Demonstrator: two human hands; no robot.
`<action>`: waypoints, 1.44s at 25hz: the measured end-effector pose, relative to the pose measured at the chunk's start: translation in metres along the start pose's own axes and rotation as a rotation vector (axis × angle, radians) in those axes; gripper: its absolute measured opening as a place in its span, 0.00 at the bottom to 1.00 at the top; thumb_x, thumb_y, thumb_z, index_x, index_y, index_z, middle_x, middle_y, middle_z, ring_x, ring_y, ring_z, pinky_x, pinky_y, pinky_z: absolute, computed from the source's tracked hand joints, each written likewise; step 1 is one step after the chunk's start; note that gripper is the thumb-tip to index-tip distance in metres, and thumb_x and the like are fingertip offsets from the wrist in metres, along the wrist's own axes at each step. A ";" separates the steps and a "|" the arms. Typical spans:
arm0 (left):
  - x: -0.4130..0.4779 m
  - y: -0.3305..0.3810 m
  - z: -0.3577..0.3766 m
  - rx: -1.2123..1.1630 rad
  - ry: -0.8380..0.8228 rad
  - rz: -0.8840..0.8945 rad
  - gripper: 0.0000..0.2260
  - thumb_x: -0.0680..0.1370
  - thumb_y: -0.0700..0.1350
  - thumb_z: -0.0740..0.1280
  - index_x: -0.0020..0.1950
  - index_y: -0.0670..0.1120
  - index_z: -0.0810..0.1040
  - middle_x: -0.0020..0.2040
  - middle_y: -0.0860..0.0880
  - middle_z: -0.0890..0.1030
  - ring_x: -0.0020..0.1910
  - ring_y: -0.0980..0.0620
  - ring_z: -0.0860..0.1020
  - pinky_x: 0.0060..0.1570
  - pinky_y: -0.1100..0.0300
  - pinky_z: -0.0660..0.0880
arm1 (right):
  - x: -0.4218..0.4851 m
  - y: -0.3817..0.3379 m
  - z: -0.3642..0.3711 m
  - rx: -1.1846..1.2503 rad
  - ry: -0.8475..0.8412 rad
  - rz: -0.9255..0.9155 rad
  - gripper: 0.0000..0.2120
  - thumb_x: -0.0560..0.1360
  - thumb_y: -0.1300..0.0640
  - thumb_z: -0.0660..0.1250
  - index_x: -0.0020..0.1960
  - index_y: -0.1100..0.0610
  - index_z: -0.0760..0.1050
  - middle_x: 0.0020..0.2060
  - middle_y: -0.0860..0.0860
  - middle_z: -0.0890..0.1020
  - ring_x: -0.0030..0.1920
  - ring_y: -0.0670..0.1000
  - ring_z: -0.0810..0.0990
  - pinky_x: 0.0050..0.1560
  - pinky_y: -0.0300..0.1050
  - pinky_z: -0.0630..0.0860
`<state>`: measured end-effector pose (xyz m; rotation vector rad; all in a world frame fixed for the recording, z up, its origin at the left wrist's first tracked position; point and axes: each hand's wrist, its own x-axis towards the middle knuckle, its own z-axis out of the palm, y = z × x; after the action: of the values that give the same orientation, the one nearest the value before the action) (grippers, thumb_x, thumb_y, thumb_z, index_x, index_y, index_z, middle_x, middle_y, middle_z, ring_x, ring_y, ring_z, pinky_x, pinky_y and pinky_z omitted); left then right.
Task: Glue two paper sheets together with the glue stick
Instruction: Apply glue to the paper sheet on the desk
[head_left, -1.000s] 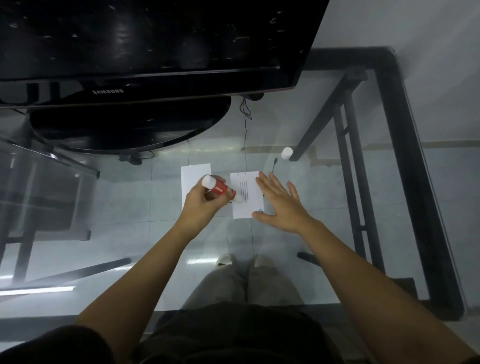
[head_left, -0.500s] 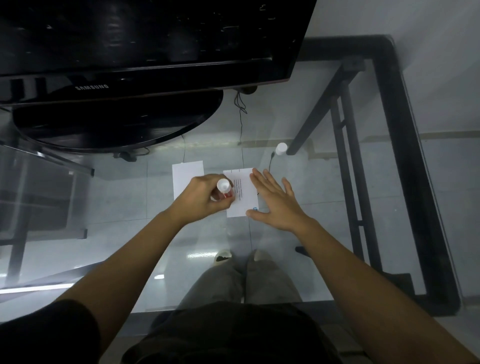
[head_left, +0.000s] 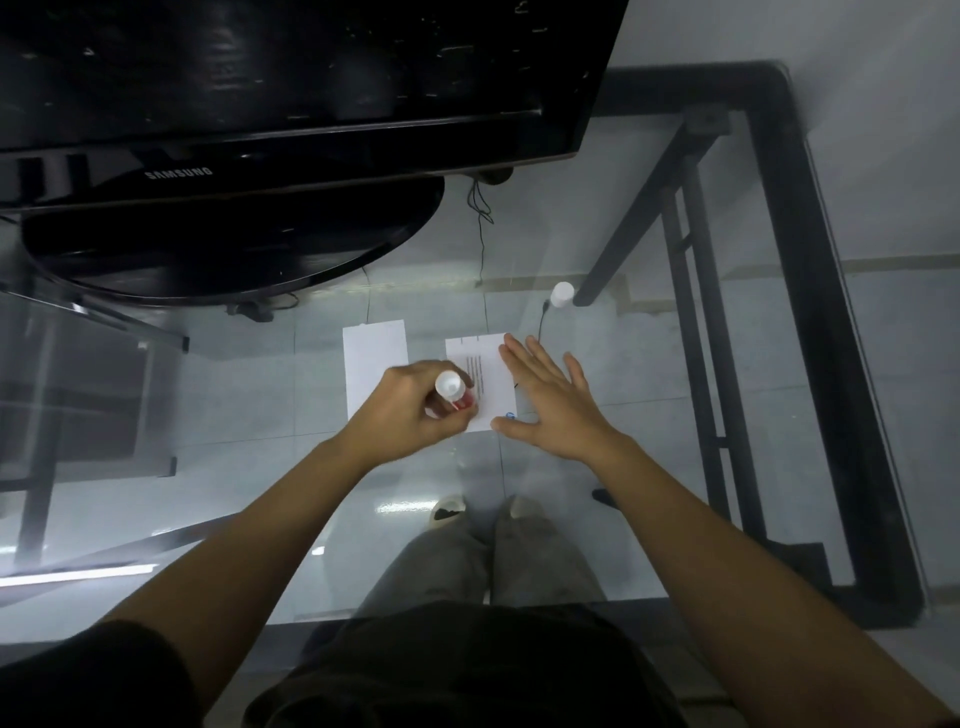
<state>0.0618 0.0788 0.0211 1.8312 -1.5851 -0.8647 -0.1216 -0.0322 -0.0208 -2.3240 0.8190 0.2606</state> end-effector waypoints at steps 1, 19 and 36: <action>-0.005 0.002 0.004 -0.005 -0.020 0.008 0.09 0.70 0.44 0.74 0.48 0.44 0.80 0.45 0.49 0.83 0.40 0.54 0.79 0.43 0.70 0.76 | 0.000 0.000 0.000 -0.008 -0.002 0.004 0.41 0.73 0.40 0.61 0.75 0.50 0.41 0.76 0.45 0.43 0.74 0.47 0.38 0.71 0.55 0.34; 0.015 0.009 0.000 0.001 0.007 -0.032 0.08 0.70 0.44 0.73 0.46 0.44 0.79 0.42 0.48 0.83 0.38 0.53 0.79 0.40 0.63 0.77 | -0.002 -0.002 0.001 -0.028 0.007 0.004 0.41 0.74 0.39 0.60 0.74 0.51 0.38 0.76 0.47 0.42 0.74 0.46 0.38 0.70 0.52 0.33; 0.031 0.018 0.000 0.003 0.043 -0.045 0.08 0.70 0.45 0.73 0.46 0.45 0.79 0.41 0.49 0.83 0.38 0.55 0.79 0.40 0.65 0.76 | -0.005 -0.007 -0.001 -0.016 0.040 0.195 0.52 0.69 0.34 0.63 0.72 0.54 0.30 0.74 0.51 0.34 0.73 0.51 0.32 0.68 0.56 0.29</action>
<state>0.0538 0.0456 0.0315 1.8816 -1.5244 -0.8380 -0.1215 -0.0262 -0.0142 -2.2725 1.0688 0.3060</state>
